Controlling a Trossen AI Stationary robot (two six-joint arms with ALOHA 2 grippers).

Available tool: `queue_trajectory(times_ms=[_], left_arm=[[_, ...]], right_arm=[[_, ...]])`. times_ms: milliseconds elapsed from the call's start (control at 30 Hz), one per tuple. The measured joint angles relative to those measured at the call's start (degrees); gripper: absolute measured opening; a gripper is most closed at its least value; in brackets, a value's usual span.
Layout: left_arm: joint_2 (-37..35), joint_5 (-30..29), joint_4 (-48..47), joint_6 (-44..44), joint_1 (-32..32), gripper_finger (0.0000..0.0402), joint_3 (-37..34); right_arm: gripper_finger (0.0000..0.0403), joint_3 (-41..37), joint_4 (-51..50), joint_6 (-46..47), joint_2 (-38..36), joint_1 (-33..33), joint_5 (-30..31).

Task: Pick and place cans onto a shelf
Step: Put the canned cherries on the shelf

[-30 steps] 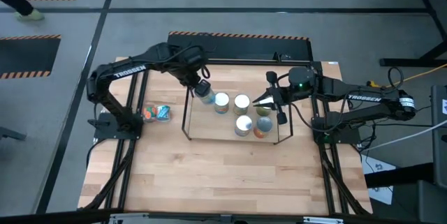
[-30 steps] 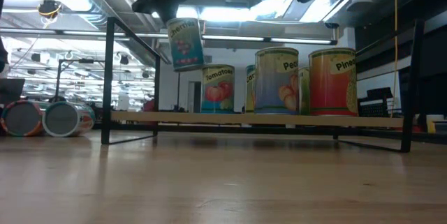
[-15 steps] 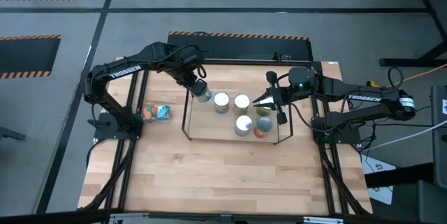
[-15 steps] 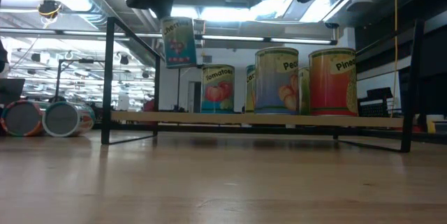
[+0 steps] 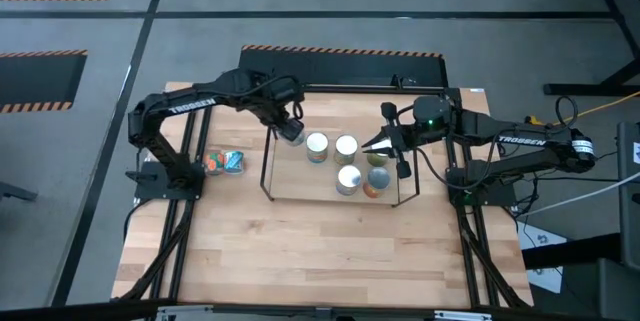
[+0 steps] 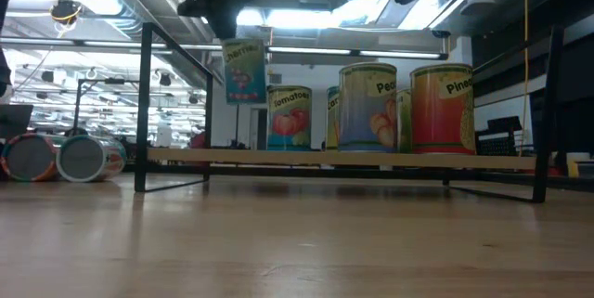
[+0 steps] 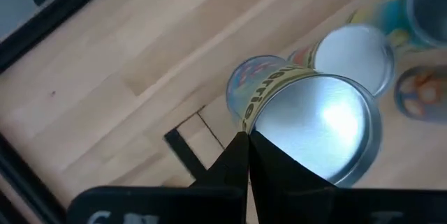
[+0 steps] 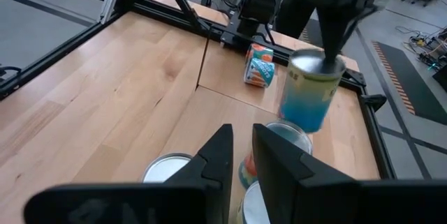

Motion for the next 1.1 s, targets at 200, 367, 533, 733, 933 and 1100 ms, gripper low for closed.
queue_trajectory(times_ms=[200,367,533,733,933,1100], left_arm=[[3.0,0.3,-1.1,0.3,-0.3,0.0000,-0.1],[5.2,0.4,-0.8,0.4,-0.8,0.0000,-0.1],[6.6,0.5,-0.5,0.4,-1.0,0.0000,0.0],[8.0,0.9,-0.8,0.4,-1.5,0.0000,-0.1],[9.4,1.1,-1.2,0.5,-2.1,0.0000,-0.1],[10.3,1.0,-1.2,0.5,-2.1,0.0000,-0.2]], right_arm=[[0.0062,0.0,0.0,0.1,0.0,0.0,-0.1],[0.0062,0.0,0.0,0.1,0.1,0.0,-0.2],[0.0062,0.0,0.0,0.1,0.1,0.0,-0.5],[0.0062,0.0,0.0,0.1,0.1,0.0,-0.5],[0.0062,0.0,0.0,0.1,0.1,0.0,-0.5],[0.0062,0.0,0.0,0.1,0.1,0.0,-0.5]])
